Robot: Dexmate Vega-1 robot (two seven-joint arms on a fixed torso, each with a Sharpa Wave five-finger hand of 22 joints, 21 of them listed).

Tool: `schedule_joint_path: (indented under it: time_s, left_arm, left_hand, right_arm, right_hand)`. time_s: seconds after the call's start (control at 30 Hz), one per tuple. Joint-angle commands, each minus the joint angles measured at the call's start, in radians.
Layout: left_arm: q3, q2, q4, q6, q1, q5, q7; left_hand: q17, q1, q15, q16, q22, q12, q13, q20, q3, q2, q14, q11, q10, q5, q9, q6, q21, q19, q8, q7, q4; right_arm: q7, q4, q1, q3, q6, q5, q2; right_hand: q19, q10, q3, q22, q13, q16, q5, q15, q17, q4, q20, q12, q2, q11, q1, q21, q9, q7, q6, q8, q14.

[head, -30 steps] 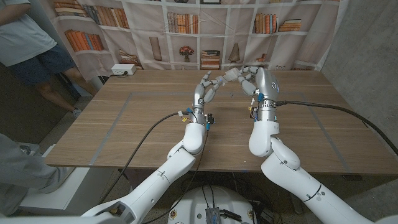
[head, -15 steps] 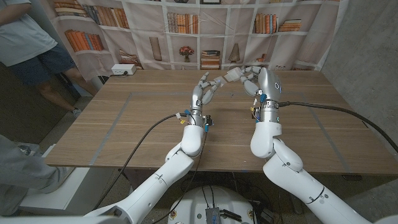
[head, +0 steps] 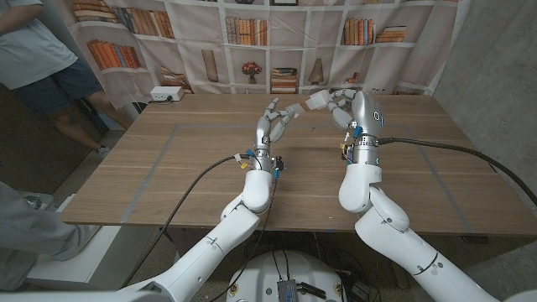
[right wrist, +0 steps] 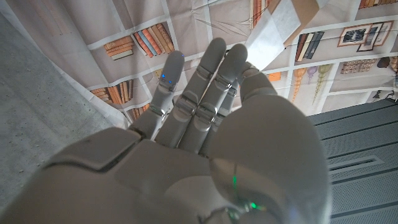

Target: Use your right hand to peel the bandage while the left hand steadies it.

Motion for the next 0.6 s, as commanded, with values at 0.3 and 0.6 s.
schedule_joint_path:
  time_s: [0.3,0.6]
  left_arm:
    - [-0.016,0.009,-0.008,0.003,0.017,-0.007,0.014]
    - [-0.032,0.022,-0.031,0.009,0.036,-0.010,0.019]
  left_hand:
    - [0.003,-0.002,-0.030,0.003,0.001,-0.002,0.006,0.009,0.010,-0.002,0.011,0.009,0.005,-0.002,0.008,-0.003,0.005,0.000,0.012,0.001,-0.001]
    - [0.003,-0.004,-0.031,0.003,0.001,-0.002,0.006,0.007,0.013,-0.004,0.012,0.007,0.007,-0.002,0.012,-0.007,0.007,0.002,0.017,-0.003,0.001]
  right_arm:
    - [-0.011,0.022,0.021,0.006,-0.028,0.013,0.009]
    - [-0.016,0.023,0.023,0.001,-0.018,0.020,0.007]
  right_hand:
    - [-0.010,-0.002,0.008,0.001,0.004,-0.005,0.000,-0.002,0.006,0.002,-0.124,-0.001,0.002,-0.005,-0.008,0.016,0.004,-0.005,0.003,0.004,0.005]
    - [-0.012,-0.002,0.009,-0.001,0.005,-0.006,-0.001,-0.002,0.007,0.002,-0.126,-0.002,0.000,-0.007,-0.010,0.019,0.004,-0.007,0.003,0.003,0.005]
